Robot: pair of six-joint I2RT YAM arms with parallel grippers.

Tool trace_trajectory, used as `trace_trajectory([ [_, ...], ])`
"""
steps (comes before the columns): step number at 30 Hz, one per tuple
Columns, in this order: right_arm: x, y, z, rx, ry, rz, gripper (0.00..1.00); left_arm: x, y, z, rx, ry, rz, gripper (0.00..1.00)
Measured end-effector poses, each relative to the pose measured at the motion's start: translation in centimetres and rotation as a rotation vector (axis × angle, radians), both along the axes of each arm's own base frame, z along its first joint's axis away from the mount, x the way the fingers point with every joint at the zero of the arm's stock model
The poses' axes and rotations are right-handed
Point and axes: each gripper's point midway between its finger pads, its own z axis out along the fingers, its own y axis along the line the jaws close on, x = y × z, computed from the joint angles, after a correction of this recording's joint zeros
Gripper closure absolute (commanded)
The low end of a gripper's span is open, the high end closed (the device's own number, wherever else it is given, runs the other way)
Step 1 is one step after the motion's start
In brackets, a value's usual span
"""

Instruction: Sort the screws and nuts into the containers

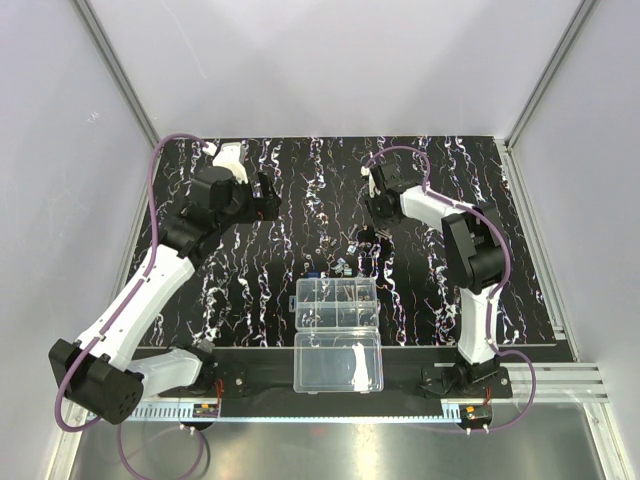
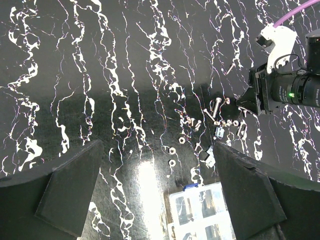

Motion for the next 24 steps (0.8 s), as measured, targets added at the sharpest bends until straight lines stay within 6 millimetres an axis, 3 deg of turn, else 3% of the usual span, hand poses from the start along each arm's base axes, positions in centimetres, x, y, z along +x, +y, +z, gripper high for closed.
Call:
trace_trajectory([
  [9,0.8,-0.1,0.3,-0.002,-0.004,-0.009,1.0,0.0,0.0,0.0,0.0,0.0,0.0,0.01],
  [20,1.1,-0.2,0.8,0.035,-0.008,-0.064,1.0,0.0,0.1,0.0,0.001,-0.001,0.003,0.01],
  [24,0.4,0.2,2.1,0.081,0.003,-0.08,1.0,0.0,0.1,0.0,0.001,-0.001,0.003,0.01],
])
